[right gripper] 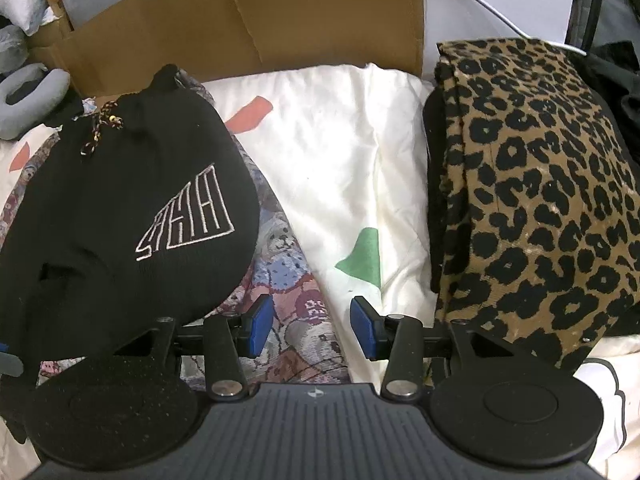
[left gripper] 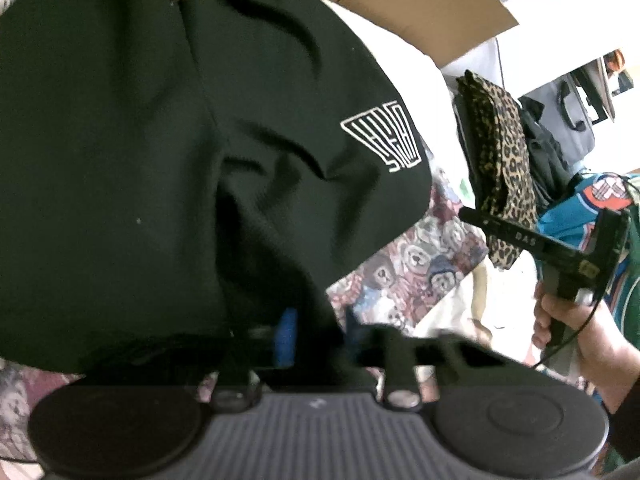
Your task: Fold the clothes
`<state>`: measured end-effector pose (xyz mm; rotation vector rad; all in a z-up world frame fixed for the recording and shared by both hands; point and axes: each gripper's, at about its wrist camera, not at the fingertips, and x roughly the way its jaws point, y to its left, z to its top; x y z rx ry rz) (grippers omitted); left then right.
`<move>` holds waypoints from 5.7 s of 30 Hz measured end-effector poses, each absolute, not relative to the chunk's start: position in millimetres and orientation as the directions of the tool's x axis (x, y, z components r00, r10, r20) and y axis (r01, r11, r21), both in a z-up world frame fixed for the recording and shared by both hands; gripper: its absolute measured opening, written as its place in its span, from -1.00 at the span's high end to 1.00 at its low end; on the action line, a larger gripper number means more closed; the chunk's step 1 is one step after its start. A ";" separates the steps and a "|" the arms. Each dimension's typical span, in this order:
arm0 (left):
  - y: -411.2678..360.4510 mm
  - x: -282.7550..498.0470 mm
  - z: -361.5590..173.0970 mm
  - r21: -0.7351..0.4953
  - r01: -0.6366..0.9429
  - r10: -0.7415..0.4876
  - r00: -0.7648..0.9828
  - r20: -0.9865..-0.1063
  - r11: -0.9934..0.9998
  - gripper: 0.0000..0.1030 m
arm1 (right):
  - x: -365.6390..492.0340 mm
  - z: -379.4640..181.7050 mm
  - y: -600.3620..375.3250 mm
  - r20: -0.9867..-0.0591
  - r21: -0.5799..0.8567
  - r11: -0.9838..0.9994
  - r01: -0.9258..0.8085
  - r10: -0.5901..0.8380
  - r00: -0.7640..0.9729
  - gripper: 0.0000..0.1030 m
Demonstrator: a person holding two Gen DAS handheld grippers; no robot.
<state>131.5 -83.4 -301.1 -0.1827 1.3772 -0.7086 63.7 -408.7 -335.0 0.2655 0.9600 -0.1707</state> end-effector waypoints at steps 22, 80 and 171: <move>-43.0 135.7 -287.0 -0.514 0.302 -0.556 0.068 -0.828 0.803 0.25 | 59.7 -315.1 -370.4 -0.794 0.243 0.955 0.170 0.095 0.600 1.00; -64.1 141.6 -265.6 -0.440 0.444 -0.542 0.131 -0.830 0.781 0.03 | 41.1 -355.3 -362.6 -0.857 0.255 0.936 0.244 0.102 0.505 0.39; -70.0 76.4 -300.9 -0.277 0.744 -0.554 0.148 -0.819 0.608 -0.07 | 45.7 -190.6 -411.4 -0.764 -0.033 0.961 0.276 -0.202 0.613 0.97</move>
